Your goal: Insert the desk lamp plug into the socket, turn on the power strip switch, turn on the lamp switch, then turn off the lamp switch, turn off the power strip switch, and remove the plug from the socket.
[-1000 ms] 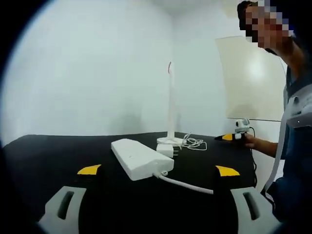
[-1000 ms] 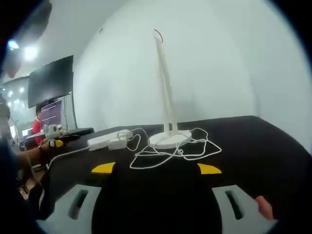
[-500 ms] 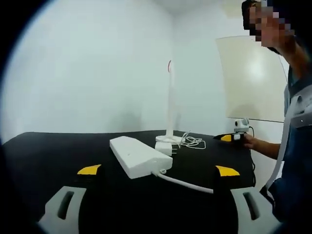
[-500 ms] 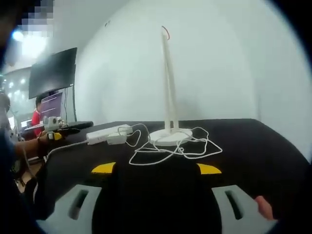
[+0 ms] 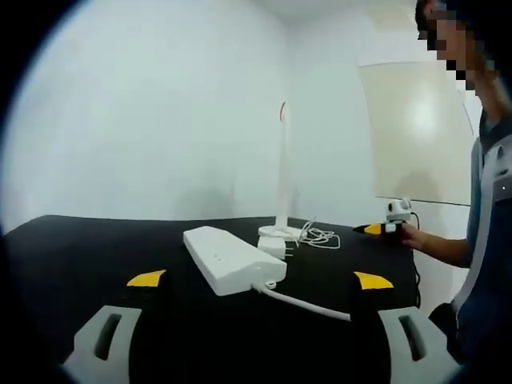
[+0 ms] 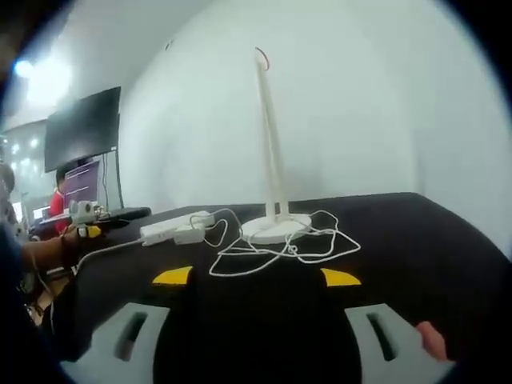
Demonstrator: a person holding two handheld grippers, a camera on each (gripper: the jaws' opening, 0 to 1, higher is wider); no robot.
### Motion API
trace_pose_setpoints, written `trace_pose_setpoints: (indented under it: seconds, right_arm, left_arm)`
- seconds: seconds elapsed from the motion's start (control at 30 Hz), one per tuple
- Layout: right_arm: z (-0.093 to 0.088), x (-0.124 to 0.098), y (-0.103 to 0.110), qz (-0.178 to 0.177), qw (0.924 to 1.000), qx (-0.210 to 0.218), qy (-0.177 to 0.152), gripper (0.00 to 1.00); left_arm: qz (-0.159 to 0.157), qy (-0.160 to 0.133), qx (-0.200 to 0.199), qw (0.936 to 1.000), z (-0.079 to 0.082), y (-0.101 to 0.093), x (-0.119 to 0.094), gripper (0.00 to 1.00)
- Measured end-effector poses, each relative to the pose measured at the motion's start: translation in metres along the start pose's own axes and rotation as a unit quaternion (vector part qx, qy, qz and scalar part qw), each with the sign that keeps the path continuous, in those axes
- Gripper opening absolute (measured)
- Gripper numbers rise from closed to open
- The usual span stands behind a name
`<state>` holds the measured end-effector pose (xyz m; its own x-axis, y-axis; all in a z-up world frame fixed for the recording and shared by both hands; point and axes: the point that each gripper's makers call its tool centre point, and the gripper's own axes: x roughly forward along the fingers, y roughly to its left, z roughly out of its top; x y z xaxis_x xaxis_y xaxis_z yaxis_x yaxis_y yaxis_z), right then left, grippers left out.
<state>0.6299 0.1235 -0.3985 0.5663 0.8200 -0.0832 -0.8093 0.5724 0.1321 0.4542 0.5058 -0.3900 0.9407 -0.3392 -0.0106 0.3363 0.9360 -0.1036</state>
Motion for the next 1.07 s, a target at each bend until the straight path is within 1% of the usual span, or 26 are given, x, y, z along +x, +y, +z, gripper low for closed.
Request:
trace_pose_setpoints:
  seconds: [0.2,0.37,0.4,0.6,0.8,0.93,1.07]
  right_arm:
    - [-0.0005,0.0001,-0.0011,-0.006,1.0000,0.005,0.001,0.60]
    - [-0.0007,0.0005,-0.0023,-0.008,1.0000,0.004,0.001,0.60]
    - [-0.0008,0.0010,-0.0052,-0.011,0.9999,0.004,0.002,0.60]
    - [-0.0003,0.0008,-0.0083,-0.016,0.9999,0.002,0.001,0.59]
    - [0.0003,0.0010,-0.0070,-0.009,1.0000,0.001,-0.001,0.58]
    - [0.0022,0.0005,-0.0063,-0.009,0.9999,-0.002,-0.007,0.58]
    - [0.0013,0.0009,-0.0065,-0.008,1.0000,-0.002,-0.004,0.58]
  left_arm:
    - [0.000,0.007,-0.002,1.0000,-0.0025,0.0005,0.0014,0.89]
    - [0.000,0.003,-0.007,1.0000,-0.0010,0.0017,0.0010,0.89]
    - [-0.001,0.003,-0.007,1.0000,-0.0012,0.0015,0.0011,0.89]
    - [-0.006,0.012,0.001,0.9999,-0.0048,-0.0008,0.0022,0.89]
    - [-0.001,0.010,0.003,0.9999,-0.0037,0.0014,0.0009,0.89]
    - [-0.002,0.015,0.005,0.9999,-0.0057,0.0010,0.0013,0.88]
    - [-0.001,0.021,0.010,0.9997,-0.0081,0.0009,0.0010,0.88]
